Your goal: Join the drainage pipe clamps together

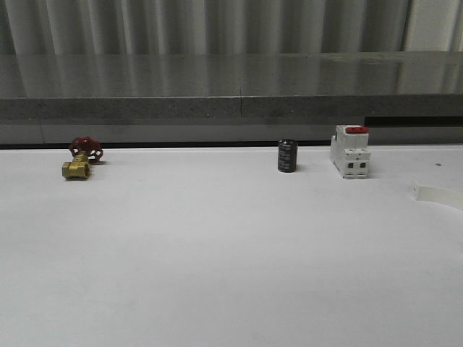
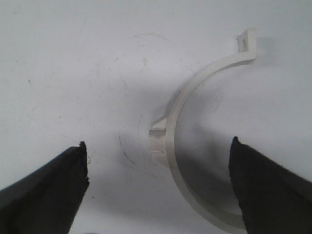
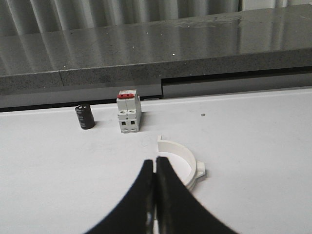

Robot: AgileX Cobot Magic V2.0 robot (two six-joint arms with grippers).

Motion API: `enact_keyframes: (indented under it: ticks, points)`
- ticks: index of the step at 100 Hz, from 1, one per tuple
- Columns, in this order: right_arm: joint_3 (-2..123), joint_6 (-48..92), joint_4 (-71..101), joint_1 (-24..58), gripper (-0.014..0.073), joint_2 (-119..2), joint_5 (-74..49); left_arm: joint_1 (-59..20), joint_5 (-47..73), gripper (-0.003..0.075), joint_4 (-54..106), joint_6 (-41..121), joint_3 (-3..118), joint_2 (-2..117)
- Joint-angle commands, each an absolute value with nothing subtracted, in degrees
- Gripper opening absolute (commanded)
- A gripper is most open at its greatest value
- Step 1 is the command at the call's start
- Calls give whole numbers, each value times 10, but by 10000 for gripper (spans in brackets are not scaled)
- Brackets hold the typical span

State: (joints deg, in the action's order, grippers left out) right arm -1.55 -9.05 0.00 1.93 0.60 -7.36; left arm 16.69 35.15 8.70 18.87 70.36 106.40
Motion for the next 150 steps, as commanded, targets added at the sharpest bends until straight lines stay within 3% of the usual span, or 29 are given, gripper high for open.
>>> enact_keyframes:
  ticks: [1, 87, 96, 127, 150]
  points:
    - [-7, -86, 0, 16, -69, 18, -25, 168, 321, 566, 97, 190, 721, 1051]
    - [-7, -86, 0, 16, -69, 18, -25, 168, 288, 558, 94, 190, 721, 1107]
    - [-7, -86, 0, 16, -69, 18, -25, 168, 292, 496, 94, 190, 721, 1109]
    - [-7, -86, 0, 16, -69, 18, -25, 168, 304, 151, 94, 190, 721, 1109]
    - [-7, -86, 0, 16, -69, 18, -25, 166, 325, 78, 97, 190, 721, 1099]
